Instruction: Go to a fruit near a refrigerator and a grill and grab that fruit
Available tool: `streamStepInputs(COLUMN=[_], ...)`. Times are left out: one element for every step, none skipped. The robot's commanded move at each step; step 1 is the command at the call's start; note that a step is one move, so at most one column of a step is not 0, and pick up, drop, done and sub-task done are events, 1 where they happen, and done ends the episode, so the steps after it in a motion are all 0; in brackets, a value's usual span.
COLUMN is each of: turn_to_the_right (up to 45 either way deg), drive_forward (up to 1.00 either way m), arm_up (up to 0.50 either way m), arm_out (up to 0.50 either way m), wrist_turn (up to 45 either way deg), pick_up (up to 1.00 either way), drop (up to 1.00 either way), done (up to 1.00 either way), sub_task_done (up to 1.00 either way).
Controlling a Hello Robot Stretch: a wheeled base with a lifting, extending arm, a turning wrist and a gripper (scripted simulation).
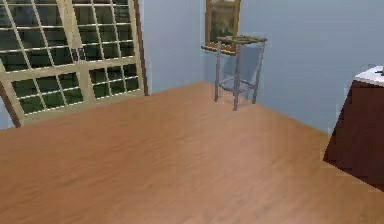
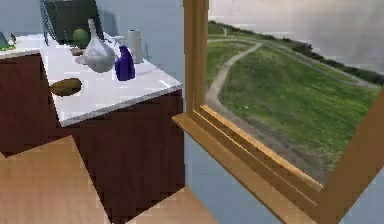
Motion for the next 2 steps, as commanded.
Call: streamStepInputs(turn_to_the_right=[-24.0,-3.0], drive_forward=[0.0,0.0], arm_up=[0.0,0.0], arm_out=[0.0,0.0], wrist_turn=[0.0,0.0], pick_up=[0.0,0.0], drop=[0.0,0.0], done=[0.0,0.0], sub_task_done=[0.0,0.0])
